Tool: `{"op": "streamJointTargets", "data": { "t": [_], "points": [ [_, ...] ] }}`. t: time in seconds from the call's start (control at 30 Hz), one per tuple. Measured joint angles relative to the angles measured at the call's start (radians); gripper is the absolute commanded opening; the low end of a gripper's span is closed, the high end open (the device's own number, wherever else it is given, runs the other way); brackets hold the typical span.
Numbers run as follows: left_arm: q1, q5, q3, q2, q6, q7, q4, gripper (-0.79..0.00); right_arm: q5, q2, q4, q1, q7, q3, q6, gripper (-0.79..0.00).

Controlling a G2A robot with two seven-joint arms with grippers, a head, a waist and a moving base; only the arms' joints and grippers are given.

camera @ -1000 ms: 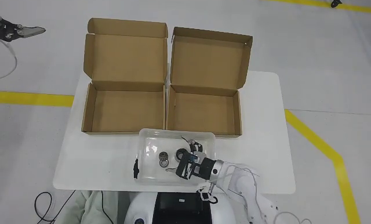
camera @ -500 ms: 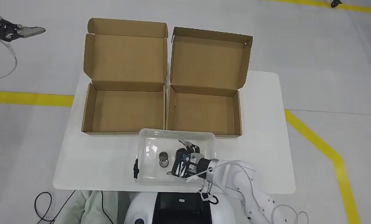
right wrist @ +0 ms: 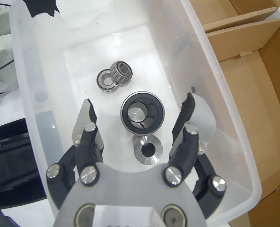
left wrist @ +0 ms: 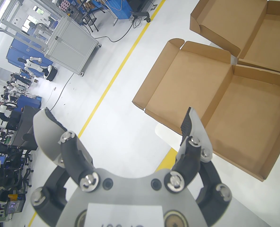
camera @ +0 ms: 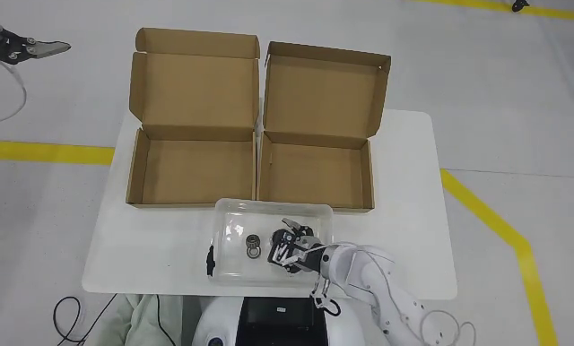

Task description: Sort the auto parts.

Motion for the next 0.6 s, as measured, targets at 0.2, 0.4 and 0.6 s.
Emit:
{"op": "streamJointTargets", "data": {
  "t": [0.2, 0.4, 0.6],
  "points": [
    [0.0, 0.0, 0.0, 0.0, 0.0, 0.0, 0.0, 0.0, 0.012, -0.002, 0.027, 0.029, 0.025, -0.032, 0.019, -0.16],
    [0.0, 0.0, 0.0, 0.0, 0.0, 0.0, 0.0, 0.0, 0.019, -0.005, 0.052, 0.059, 0.049, -0.061, 0.04, -0.289],
    [0.0, 0.0, 0.0, 0.0, 0.0, 0.0, 0.0, 0.0, 0.011, -0.003, 0.062, 0.072, 0.069, -0.078, 0.054, -0.419]
  ]
}}
